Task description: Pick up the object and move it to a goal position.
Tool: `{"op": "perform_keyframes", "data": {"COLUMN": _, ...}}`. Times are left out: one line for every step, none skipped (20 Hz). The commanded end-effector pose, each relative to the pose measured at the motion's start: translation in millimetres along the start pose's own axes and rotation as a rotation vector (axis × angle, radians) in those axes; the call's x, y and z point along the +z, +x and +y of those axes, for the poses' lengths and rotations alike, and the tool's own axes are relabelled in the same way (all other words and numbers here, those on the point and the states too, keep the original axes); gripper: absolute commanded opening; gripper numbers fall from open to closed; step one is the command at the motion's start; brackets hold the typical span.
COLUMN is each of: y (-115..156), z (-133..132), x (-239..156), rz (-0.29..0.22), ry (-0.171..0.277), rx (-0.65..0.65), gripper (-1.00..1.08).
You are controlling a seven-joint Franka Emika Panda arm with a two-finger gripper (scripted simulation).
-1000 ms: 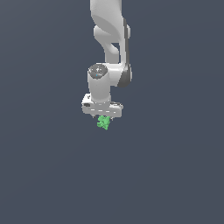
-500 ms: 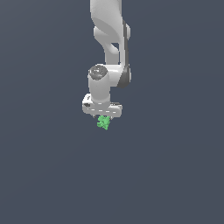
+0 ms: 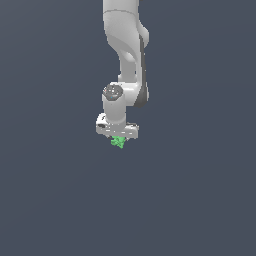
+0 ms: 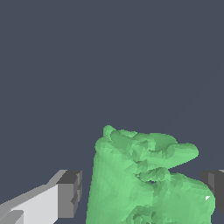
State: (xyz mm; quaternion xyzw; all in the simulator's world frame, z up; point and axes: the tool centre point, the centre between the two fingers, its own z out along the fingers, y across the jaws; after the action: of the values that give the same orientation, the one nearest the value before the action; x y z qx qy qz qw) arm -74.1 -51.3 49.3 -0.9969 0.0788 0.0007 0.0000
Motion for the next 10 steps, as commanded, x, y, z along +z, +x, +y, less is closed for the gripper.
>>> {"op": "perform_keyframes", "data": {"y": 0.4, "z": -0.1, "x": 7.0, "rz": 0.001, "ry": 0.0, "rx": 0.0, "gripper": 1.0}}
{"op": "perform_keyframes", "data": {"y": 0.6, "z": 0.1, "x": 8.2, "rz": 0.001, "ry": 0.0, "rx": 0.0, "gripper": 1.0}}
{"op": "perform_keyframes", "data": {"y": 0.7, "z": 0.1, "x": 9.0, "rz": 0.001, "ry": 0.0, "rx": 0.0, "gripper": 1.0}}
{"op": "perform_keyframes", "data": {"y": 0.7, "z": 0.1, "x": 9.3, "rz": 0.001, "ry": 0.0, "rx": 0.0, "gripper": 1.0}}
{"op": "perform_keyframes", "data": {"y": 0.7, "z": 0.1, "x": 9.3, "rz": 0.001, "ry": 0.0, "rx": 0.0, "gripper": -1.0}}
{"op": "perform_keyframes", "data": {"y": 0.7, "z": 0.1, "x": 9.3, "rz": 0.001, "ry": 0.0, "rx": 0.0, "gripper": -1.0}}
{"op": "perform_keyframes", "data": {"y": 0.7, "z": 0.1, "x": 9.3, "rz": 0.001, "ry": 0.0, "rx": 0.0, "gripper": -1.0}}
{"op": "perform_keyframes", "data": {"y": 0.7, "z": 0.1, "x": 9.3, "rz": 0.001, "ry": 0.0, "rx": 0.0, "gripper": -1.0}}
{"op": "perform_keyframes", "data": {"y": 0.7, "z": 0.1, "x": 9.3, "rz": 0.001, "ry": 0.0, "rx": 0.0, "gripper": -1.0}}
{"op": "perform_keyframes", "data": {"y": 0.7, "z": 0.1, "x": 9.3, "rz": 0.001, "ry": 0.0, "rx": 0.0, "gripper": -1.0}}
